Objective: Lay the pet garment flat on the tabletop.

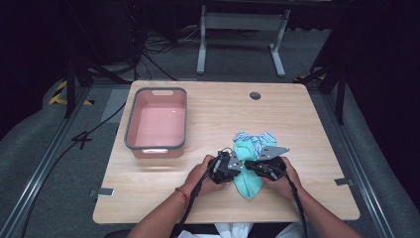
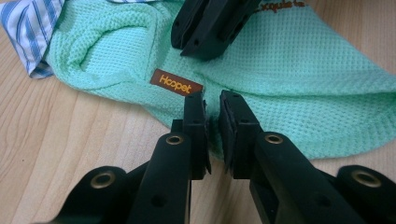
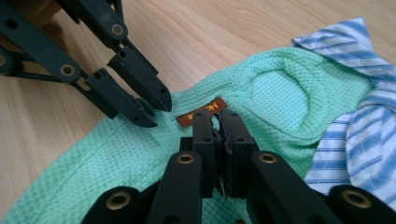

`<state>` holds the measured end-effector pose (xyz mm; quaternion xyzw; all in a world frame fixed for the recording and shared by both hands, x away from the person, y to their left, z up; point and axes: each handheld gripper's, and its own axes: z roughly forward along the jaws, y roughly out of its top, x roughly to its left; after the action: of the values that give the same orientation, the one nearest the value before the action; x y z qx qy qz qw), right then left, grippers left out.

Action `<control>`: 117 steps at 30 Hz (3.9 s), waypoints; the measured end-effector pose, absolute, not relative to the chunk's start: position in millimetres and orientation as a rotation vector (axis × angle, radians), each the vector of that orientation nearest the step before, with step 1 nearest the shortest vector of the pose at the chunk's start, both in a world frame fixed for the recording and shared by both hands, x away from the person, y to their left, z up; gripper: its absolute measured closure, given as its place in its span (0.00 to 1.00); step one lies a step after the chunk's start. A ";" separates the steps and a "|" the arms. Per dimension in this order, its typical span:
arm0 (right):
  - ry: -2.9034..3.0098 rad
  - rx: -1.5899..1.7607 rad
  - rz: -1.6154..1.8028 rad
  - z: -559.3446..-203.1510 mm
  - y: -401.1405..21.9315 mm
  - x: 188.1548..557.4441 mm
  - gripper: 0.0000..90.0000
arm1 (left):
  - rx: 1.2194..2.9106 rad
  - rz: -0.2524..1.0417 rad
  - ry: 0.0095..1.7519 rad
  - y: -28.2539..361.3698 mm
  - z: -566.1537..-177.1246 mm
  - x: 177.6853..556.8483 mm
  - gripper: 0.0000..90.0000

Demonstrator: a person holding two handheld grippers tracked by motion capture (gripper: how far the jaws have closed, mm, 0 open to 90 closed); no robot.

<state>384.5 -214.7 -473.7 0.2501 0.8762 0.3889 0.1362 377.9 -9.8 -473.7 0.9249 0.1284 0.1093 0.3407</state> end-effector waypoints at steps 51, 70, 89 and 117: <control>2.546 0.607 1.123 -427.0 -275.6 337.5 0.96 | 2.389 0.245 0.354 -8.0 -474.6 381.1 0.91; 2.600 0.651 1.041 -440.6 -311.1 316.0 0.95 | 2.388 0.238 0.365 -7.5 -474.7 381.0 0.91; 2.661 0.667 0.970 -462.7 -318.6 306.5 0.94 | 2.380 0.239 0.365 -7.3 -475.2 381.1 0.91; 2.566 0.739 1.047 -448.6 -325.9 307.5 0.72 | 2.379 0.239 0.365 -6.6 -475.4 381.4 0.90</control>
<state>307.5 -325.9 -448.6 0.2552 0.8863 0.3616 0.1365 381.4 -6.6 -475.4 0.9200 0.1410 0.0925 0.3538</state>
